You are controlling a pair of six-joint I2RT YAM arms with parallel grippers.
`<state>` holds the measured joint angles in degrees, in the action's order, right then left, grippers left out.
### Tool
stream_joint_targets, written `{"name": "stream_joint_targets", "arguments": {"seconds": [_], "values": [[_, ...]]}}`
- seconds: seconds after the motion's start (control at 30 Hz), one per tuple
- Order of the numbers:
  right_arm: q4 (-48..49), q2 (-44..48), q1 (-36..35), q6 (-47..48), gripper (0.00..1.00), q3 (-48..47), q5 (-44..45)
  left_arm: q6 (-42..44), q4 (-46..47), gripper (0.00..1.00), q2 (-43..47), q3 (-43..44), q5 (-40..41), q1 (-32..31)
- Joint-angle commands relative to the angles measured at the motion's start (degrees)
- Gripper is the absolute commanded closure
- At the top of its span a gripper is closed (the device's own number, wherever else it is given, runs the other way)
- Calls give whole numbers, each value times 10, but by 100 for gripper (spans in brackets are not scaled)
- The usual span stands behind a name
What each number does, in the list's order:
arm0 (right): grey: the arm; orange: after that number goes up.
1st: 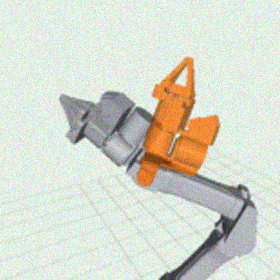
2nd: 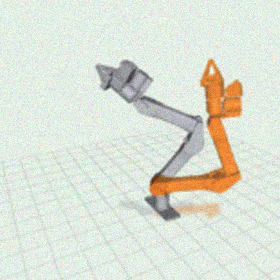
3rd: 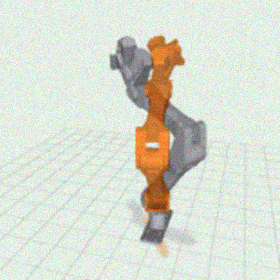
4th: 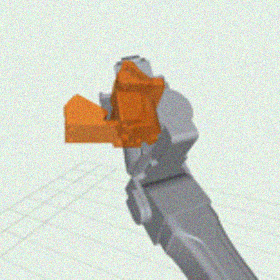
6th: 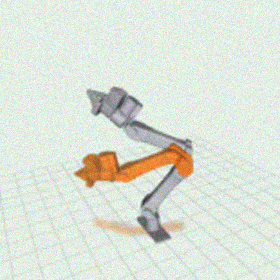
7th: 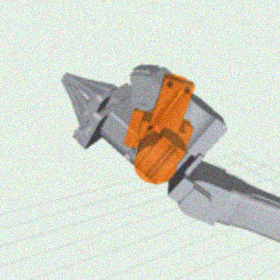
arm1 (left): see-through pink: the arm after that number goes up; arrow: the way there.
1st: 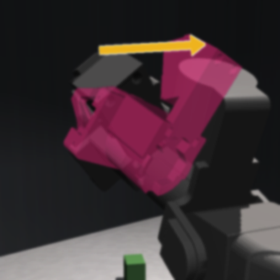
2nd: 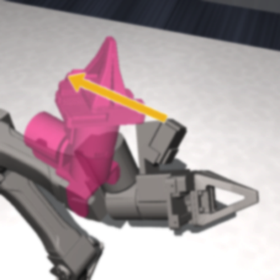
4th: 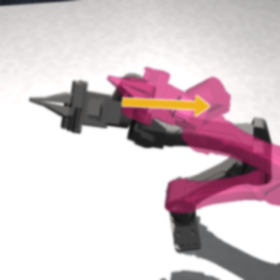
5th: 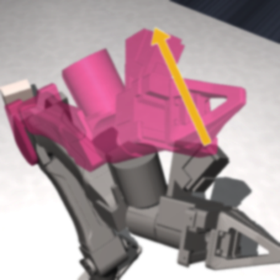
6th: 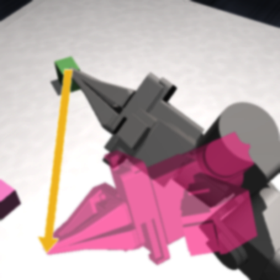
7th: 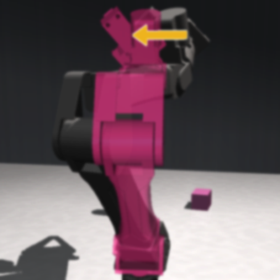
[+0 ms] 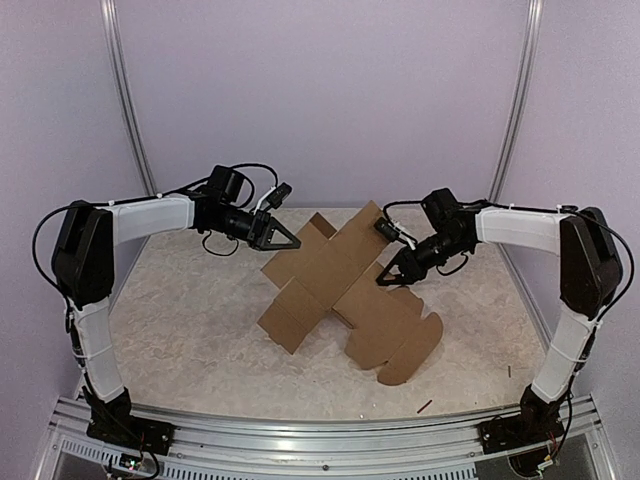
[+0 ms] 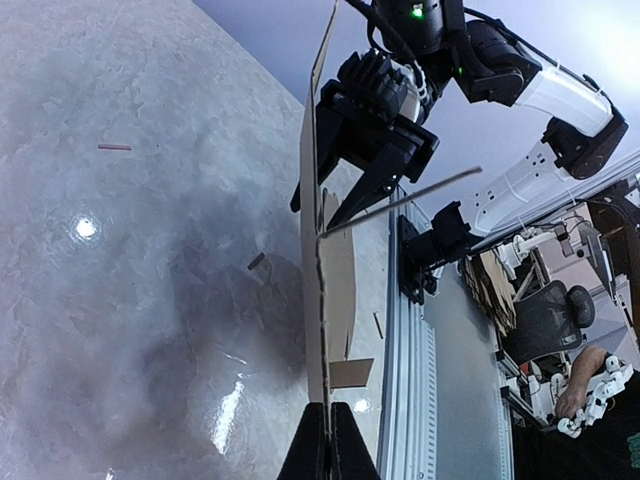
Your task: Fold the paper box
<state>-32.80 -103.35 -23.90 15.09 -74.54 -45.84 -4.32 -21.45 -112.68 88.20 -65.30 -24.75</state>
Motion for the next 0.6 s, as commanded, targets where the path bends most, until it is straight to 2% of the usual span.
{"name": "stream_joint_targets", "arguments": {"seconds": [0.0,0.27,0.47,0.57], "values": [[31,20,-17,-4,77,8,22,-15,17,100,10,-5,-9,5],[77,66,-59,7,95,39,173,-40,30,100,-3,-5,13,6],[73,44,-96,27,98,36,243,-97,70,100,-21,-14,33,8],[74,19,-111,32,96,30,289,-117,81,100,-33,-15,39,7]]}}
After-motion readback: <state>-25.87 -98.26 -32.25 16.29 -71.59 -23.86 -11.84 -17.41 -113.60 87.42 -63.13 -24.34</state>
